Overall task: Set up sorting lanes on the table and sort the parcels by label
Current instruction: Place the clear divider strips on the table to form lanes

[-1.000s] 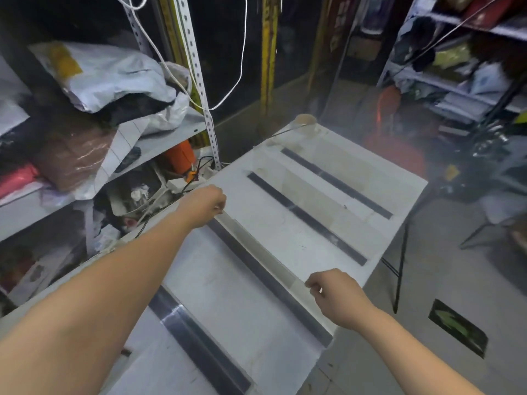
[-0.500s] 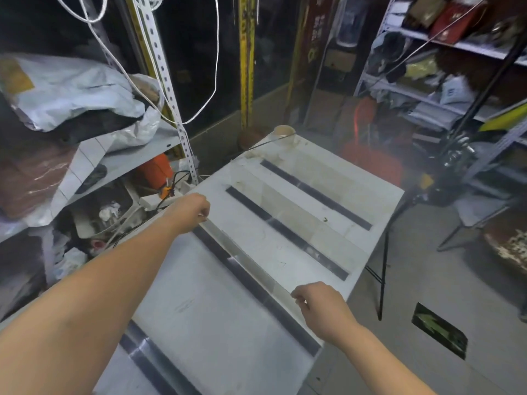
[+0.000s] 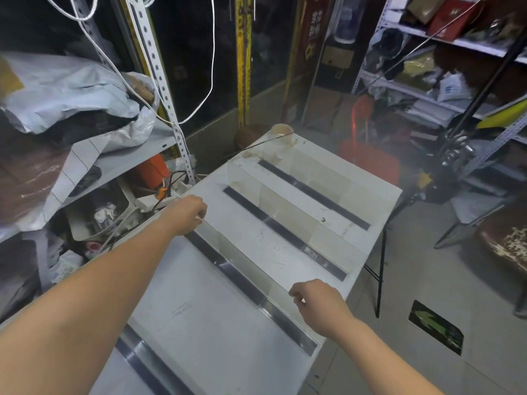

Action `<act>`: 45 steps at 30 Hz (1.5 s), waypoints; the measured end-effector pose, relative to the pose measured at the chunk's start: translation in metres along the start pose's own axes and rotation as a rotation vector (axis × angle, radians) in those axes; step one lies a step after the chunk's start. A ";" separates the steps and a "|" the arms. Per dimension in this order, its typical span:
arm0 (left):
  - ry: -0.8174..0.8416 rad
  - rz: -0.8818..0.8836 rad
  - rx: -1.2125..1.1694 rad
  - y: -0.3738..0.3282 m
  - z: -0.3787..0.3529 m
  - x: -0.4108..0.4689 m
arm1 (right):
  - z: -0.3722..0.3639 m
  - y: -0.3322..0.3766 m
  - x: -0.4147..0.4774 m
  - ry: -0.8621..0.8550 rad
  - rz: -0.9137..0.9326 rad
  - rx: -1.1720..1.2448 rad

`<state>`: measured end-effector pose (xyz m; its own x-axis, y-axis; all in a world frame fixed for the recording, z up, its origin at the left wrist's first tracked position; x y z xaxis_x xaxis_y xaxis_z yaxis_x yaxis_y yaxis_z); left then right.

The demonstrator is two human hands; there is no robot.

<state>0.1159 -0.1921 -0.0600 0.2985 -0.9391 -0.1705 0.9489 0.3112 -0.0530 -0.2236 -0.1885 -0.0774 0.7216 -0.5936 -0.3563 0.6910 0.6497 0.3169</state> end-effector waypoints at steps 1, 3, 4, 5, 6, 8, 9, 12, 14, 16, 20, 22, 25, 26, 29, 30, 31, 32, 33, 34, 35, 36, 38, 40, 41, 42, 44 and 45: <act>0.004 0.004 0.005 0.000 0.000 0.000 | 0.000 0.000 0.000 0.006 0.002 0.004; 0.019 0.012 0.020 -0.001 -0.001 -0.001 | 0.000 0.002 0.000 0.022 0.010 0.003; 0.029 0.013 0.029 -0.002 0.000 -0.002 | 0.001 0.003 0.000 0.031 0.008 0.003; 0.036 0.013 0.038 -0.004 -0.001 -0.003 | 0.001 0.003 0.000 0.040 0.004 0.008; 0.042 0.017 0.046 -0.005 0.000 -0.004 | 0.001 0.004 0.000 0.045 0.001 0.013; 0.044 0.022 0.054 -0.007 0.002 -0.006 | 0.002 0.007 -0.001 0.048 0.003 0.017; 0.048 0.029 0.054 -0.007 0.002 -0.008 | 0.002 0.008 -0.001 0.049 0.005 0.018; 0.057 0.062 0.051 -0.007 0.007 -0.017 | 0.003 0.010 -0.003 0.051 0.009 0.019; 0.049 0.097 0.058 -0.006 0.013 -0.026 | 0.006 0.013 -0.004 0.046 0.015 0.017; 0.028 0.139 0.059 -0.004 0.019 -0.038 | 0.008 0.016 -0.005 0.040 0.029 0.007; -0.017 0.230 0.024 0.002 0.028 -0.068 | 0.013 0.025 -0.008 0.025 0.053 -0.021; -0.026 0.298 0.005 0.008 0.031 -0.089 | 0.017 0.031 -0.009 0.011 0.081 -0.037; -0.064 0.420 -0.038 0.016 0.037 -0.130 | 0.024 0.047 -0.012 -0.008 0.160 -0.065; -0.087 0.469 -0.037 0.018 0.040 -0.147 | 0.027 0.053 -0.013 -0.016 0.193 -0.079; -0.087 0.625 -0.013 0.023 0.044 -0.203 | 0.037 0.081 -0.021 -0.030 0.307 -0.122; -0.075 0.671 -0.010 0.022 0.045 -0.224 | 0.040 0.092 -0.025 -0.035 0.345 -0.132; -0.068 0.714 -0.006 0.020 0.044 -0.244 | 0.042 0.103 -0.028 -0.038 0.383 -0.145; -0.063 0.758 -0.009 0.016 0.044 -0.264 | 0.044 0.114 -0.031 -0.044 0.421 -0.162; -0.063 0.805 -0.028 0.013 0.044 -0.283 | 0.046 0.125 -0.035 -0.052 0.459 -0.178; -0.062 0.848 -0.057 0.008 0.044 -0.302 | 0.046 0.137 -0.039 -0.059 0.494 -0.190; -0.065 0.885 -0.088 0.003 0.043 -0.319 | 0.047 0.148 -0.044 -0.062 0.528 -0.201; -0.067 0.915 -0.106 -0.003 0.042 -0.335 | 0.047 0.158 -0.049 -0.060 0.563 -0.209; -0.078 0.960 -0.112 -0.014 0.043 -0.363 | 0.046 0.178 -0.060 -0.057 0.643 -0.218; -0.080 1.008 -0.126 -0.027 0.042 -0.387 | 0.042 0.196 -0.071 -0.051 0.718 -0.219; -0.072 1.029 -0.130 -0.032 0.039 -0.397 | 0.040 0.204 -0.075 -0.048 0.746 -0.217; -0.065 1.040 -0.128 -0.038 0.037 -0.405 | 0.038 0.211 -0.080 -0.046 0.766 -0.210; -0.051 1.045 -0.115 -0.047 0.032 -0.417 | 0.034 0.223 -0.089 -0.044 0.793 -0.201; -0.047 1.042 -0.108 -0.052 0.029 -0.422 | 0.031 0.227 -0.092 -0.042 0.802 -0.200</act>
<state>-0.0560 0.1836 0.0435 0.9685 -0.2033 -0.1438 0.2067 0.9783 0.0095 -0.1319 -0.0011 0.0547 0.9960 0.0718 -0.0536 -0.0527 0.9534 0.2971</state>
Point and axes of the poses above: each hand's wrist, its own x-axis towards the middle knuckle, its own z-axis out of the back of the hand, y = z × x, the point moved 8 cm from there along x, towards the middle knuckle, and after that the axes turned 4 degrees about z, right-handed, at the moved point
